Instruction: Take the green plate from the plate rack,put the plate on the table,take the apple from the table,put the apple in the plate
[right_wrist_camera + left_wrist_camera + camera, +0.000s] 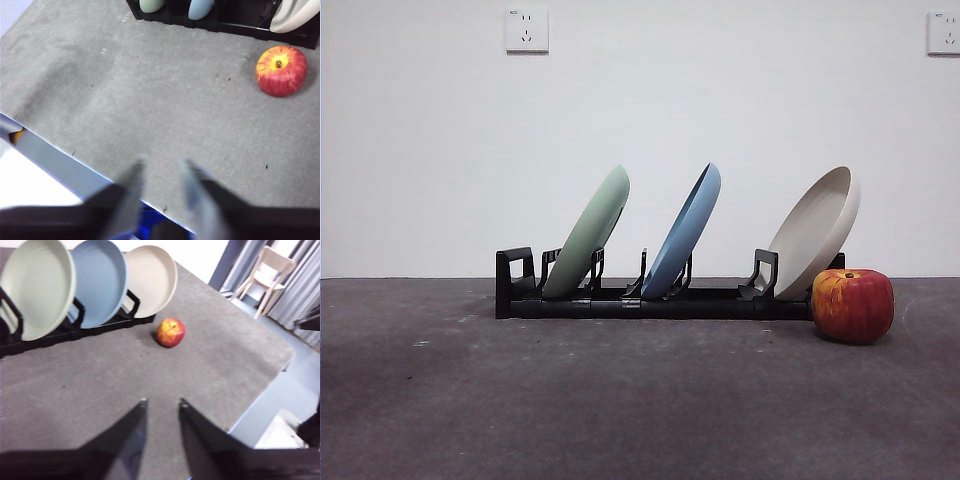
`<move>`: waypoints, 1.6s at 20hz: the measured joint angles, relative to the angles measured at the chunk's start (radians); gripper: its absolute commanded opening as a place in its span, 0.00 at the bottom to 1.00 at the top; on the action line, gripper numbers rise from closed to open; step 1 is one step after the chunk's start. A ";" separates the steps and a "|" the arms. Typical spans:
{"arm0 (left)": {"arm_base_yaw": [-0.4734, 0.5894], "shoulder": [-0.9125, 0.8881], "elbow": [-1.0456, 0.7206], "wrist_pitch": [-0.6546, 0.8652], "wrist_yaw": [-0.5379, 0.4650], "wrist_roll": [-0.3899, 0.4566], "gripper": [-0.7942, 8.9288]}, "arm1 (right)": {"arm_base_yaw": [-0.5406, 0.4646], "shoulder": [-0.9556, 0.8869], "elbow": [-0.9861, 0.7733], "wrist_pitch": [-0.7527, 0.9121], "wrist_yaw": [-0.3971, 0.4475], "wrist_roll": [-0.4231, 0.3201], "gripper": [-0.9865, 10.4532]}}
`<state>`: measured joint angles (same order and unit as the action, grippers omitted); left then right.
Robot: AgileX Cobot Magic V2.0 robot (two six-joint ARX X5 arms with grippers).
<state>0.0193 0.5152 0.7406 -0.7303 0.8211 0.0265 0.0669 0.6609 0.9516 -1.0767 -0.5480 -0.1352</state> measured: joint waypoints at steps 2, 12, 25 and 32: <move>-0.002 0.000 0.000 0.000 -0.005 0.000 0.77 | 0.000 0.000 0.000 0.000 0.000 0.004 0.68; -0.063 0.104 0.073 0.124 -0.070 -0.001 0.77 | 0.000 0.011 0.000 -0.001 0.000 0.012 0.68; -0.341 0.791 0.380 0.528 -0.380 0.016 0.77 | 0.000 0.035 0.000 -0.007 0.000 0.012 0.68; -0.429 1.155 0.571 0.645 -0.553 0.093 0.77 | 0.000 0.035 0.000 -0.007 0.000 0.016 0.66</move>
<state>-0.4095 1.6699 1.3117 -0.0849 0.2680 0.1192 0.0669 0.6964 0.9516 -1.0840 -0.5480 -0.1196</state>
